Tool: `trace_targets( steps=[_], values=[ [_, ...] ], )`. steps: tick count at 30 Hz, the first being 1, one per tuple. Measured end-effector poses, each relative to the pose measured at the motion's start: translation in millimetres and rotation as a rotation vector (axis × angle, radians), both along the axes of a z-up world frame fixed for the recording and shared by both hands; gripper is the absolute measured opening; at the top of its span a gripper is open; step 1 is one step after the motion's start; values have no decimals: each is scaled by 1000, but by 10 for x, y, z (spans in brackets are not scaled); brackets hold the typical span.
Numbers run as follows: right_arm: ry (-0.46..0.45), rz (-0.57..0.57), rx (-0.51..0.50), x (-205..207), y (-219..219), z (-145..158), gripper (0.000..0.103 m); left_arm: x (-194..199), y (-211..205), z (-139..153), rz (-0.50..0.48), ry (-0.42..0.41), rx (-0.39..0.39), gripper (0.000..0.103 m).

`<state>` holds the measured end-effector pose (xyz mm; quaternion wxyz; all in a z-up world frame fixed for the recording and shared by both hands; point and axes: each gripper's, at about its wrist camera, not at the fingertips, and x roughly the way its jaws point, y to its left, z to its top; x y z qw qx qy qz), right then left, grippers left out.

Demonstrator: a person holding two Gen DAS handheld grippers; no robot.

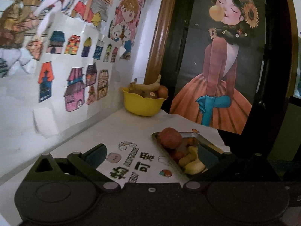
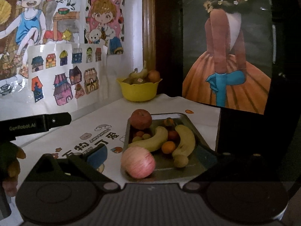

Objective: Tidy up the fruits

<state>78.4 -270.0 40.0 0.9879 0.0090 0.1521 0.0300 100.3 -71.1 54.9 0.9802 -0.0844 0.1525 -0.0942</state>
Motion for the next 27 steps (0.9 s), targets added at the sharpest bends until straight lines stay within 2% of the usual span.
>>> trace_targets(
  steps=[4,9,19,27],
  values=[
    [-30,-31,6,-215,115,-81,103,-171,95,-81,5,2,14,102],
    [-78,-54,-32,-457,267,-188,103,-371,190,-195,24,-2,28,102],
    [-173,-94,34,-770,360,-378,103,-695,262,-391,85,-7,68,102],
    [-182,-100,41,-885,405,-558,103,-909,329,-512,125,-7,77,102]
  ],
)
